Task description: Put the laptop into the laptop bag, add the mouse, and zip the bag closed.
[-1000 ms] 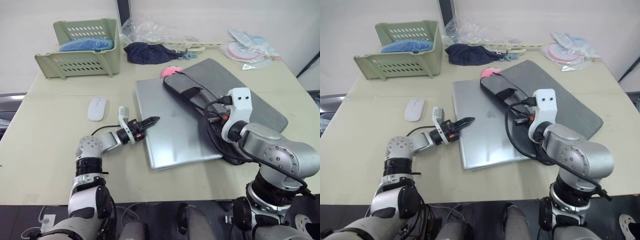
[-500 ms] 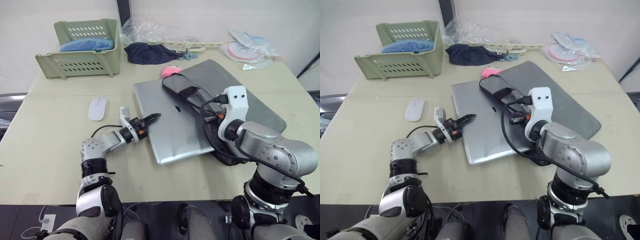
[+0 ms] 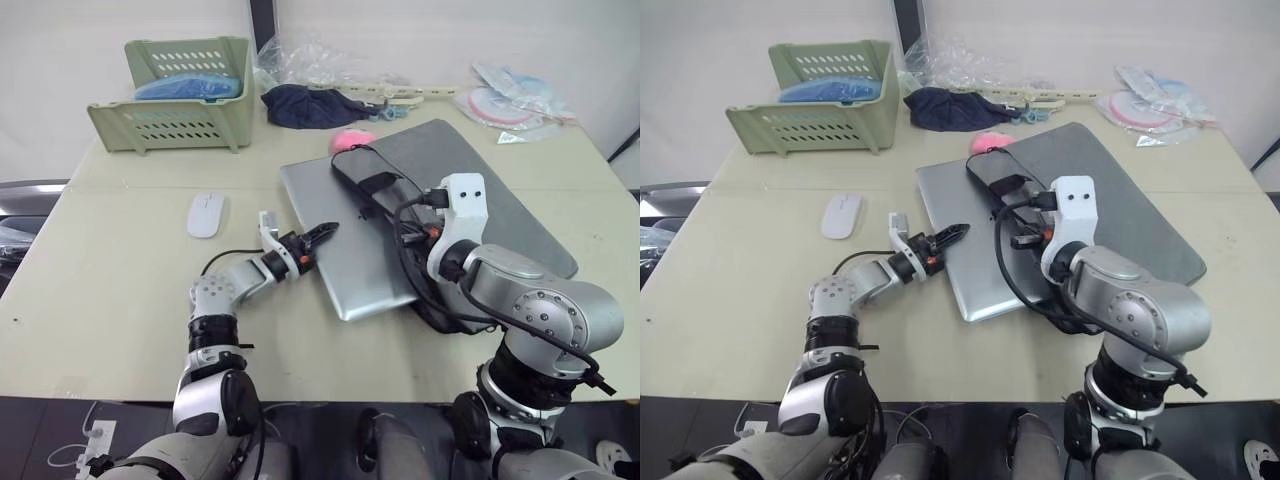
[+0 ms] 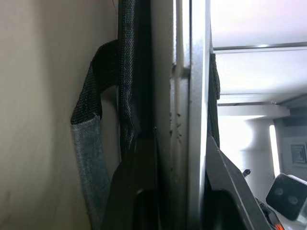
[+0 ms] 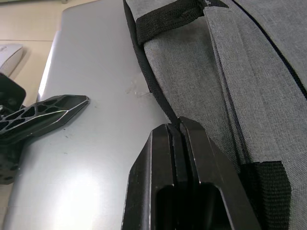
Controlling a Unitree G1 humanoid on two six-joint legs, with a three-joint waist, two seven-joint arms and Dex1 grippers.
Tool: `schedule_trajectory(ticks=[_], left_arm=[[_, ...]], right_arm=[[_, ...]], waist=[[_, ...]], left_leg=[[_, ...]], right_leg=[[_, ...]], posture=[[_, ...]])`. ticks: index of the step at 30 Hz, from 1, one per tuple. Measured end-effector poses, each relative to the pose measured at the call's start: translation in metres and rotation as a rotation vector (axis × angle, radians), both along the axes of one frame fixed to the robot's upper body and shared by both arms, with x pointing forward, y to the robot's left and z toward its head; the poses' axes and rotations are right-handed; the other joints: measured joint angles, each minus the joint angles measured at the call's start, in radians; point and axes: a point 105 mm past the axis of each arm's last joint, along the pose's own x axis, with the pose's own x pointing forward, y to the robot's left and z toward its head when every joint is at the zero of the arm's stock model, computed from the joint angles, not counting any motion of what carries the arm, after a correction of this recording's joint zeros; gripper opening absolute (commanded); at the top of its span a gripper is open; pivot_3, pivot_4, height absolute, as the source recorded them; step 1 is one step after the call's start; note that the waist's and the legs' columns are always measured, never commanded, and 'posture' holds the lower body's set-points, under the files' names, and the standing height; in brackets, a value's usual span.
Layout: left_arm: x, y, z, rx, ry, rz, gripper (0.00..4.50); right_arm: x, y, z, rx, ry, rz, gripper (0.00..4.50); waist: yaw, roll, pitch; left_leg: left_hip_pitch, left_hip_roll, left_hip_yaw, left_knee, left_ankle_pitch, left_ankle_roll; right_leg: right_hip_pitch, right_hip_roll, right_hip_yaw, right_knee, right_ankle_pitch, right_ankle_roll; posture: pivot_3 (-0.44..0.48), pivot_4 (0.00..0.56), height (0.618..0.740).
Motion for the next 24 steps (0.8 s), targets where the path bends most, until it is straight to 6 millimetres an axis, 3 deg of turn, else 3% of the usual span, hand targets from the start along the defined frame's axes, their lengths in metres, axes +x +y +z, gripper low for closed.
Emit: schedule_trajectory(ticks=[15,24], left_arm=[[0.0,-0.021,0.0,0.016,-0.024,-0.029,0.51],[-0.016,-0.048,-0.003,0.057,-0.031,-0.156,0.51]], right_arm=[[-0.001,0.005,0.005,0.031,-0.012,0.003,0.02],[0.002,0.007,0.006,0.034,-0.003,0.012,0.02]], waist=[[0.02,0.0,0.0],[0.017,0.0,0.0]], left_leg=[[0.0,0.0,-0.001,0.0,0.0,0.0],[-0.001,0.0,-0.001,-0.002,0.0,0.001]], right_leg=[[0.002,0.0,-0.001,-0.002,0.0,0.0],[0.001,0.0,-0.002,-0.004,0.0,0.0]], posture=[[0.0,0.15,0.74],[0.0,0.15,0.74]])
